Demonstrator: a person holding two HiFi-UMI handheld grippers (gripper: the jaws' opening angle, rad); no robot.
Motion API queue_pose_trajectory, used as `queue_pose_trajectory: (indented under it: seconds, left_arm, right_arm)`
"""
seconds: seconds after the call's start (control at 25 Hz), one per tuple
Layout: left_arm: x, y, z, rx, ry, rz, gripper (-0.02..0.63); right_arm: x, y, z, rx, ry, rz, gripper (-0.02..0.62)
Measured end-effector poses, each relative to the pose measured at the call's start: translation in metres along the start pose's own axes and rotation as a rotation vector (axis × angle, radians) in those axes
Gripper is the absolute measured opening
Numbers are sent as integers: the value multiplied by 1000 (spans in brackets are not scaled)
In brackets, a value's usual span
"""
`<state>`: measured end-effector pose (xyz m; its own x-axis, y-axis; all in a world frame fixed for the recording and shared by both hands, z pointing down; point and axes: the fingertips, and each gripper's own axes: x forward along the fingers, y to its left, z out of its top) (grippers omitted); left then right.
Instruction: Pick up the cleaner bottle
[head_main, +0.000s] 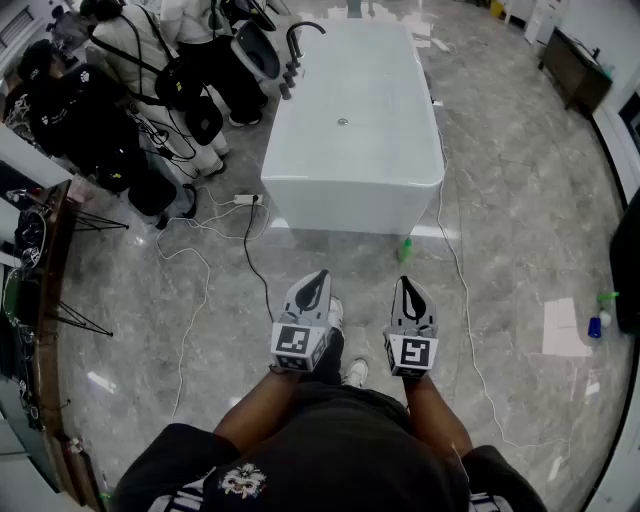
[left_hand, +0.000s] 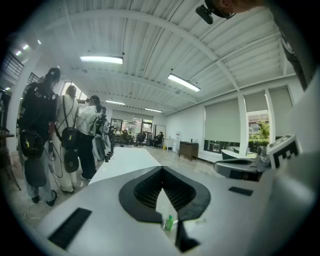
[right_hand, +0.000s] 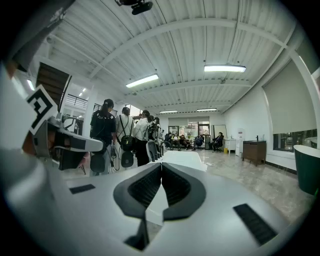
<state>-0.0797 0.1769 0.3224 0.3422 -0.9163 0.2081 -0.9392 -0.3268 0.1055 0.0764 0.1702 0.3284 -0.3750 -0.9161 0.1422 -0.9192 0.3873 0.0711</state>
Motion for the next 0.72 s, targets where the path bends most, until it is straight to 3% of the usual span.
queue_pose_trajectory:
  seconds: [0.44,0.72]
  left_arm:
    - [107,74,15,-55,19,-29,6]
    - [166,102,23,-40,28,-83,6]
  right_arm:
    - [128,-14,2,-5,22,-14,15]
    - [175,-24,-2,14,67,-40,15]
